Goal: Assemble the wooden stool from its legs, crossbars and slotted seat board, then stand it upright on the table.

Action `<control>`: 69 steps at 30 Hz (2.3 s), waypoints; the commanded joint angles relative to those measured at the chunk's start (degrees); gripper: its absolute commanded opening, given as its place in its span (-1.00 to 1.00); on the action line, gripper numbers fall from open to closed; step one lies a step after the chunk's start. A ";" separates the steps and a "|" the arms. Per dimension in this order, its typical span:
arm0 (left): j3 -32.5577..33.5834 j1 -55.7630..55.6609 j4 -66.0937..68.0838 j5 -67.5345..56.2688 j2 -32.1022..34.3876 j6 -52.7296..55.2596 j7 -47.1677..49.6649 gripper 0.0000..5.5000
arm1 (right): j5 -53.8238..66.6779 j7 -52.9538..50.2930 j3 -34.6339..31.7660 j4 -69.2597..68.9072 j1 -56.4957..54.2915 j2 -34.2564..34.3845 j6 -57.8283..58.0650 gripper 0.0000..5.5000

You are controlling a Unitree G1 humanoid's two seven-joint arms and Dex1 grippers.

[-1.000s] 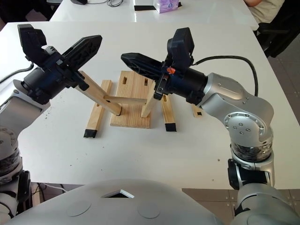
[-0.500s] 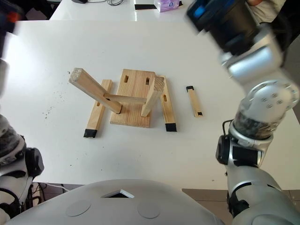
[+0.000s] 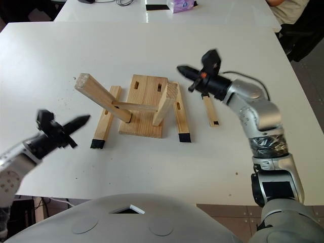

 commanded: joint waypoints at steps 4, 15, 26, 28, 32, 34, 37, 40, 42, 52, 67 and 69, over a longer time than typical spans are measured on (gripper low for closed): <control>-7.34 -4.87 -6.47 2.99 -2.48 1.06 -3.30 -1.00 | -4.95 11.29 5.12 2.03 -0.73 2.35 -1.05 -1.00; -12.91 -10.54 -3.65 11.81 -5.53 0.33 -2.09 -1.00 | -5.65 15.56 6.46 -2.22 3.03 4.76 2.52 -1.00; -12.66 -16.84 3.75 19.21 -5.54 -2.05 -4.38 -1.00 | -1.45 16.09 6.58 -13.10 9.46 5.89 9.51 -1.00; -12.71 -18.93 5.50 20.53 -5.68 -2.72 -4.64 -1.00 | -1.39 15.86 6.60 -13.69 9.63 6.07 10.16 -1.00; -13.35 -23.18 9.73 23.49 -6.87 -4.44 -4.57 -1.00 | -0.70 15.13 6.72 -15.90 10.51 6.97 11.53 -1.00; -13.53 -24.57 11.65 24.60 -7.31 -5.21 -4.86 -1.00 | -0.17 14.89 6.61 -17.44 11.08 7.16 12.32 -1.00; -13.65 -26.20 13.88 25.89 -7.69 -6.34 -5.60 -1.00 | 0.42 14.67 6.02 -18.77 11.26 7.10 13.03 -1.00; -12.92 -28.10 15.63 26.84 -8.04 -7.18 -5.49 -1.00 | 0.14 14.04 3.62 -17.23 9.82 6.89 11.81 -1.00; -10.93 -28.07 14.81 26.06 -7.85 -6.46 -4.74 -1.00 | -2.50 12.17 0.82 -12.32 6.91 6.70 8.69 -1.00; 2.53 -15.43 8.40 19.85 -3.24 0.26 -4.01 -1.00 | -24.30 5.79 2.48 22.34 -8.44 6.83 -13.67 -1.00; -8.65 -0.34 -8.21 18.44 2.09 6.19 -12.64 -1.00 | -39.35 3.47 4.26 67.13 -32.57 17.39 -32.41 -1.00; -13.67 -3.60 -4.24 23.48 0.22 4.68 -10.49 -1.00 | -40.96 3.96 4.74 69.47 -33.75 18.38 -32.73 -1.00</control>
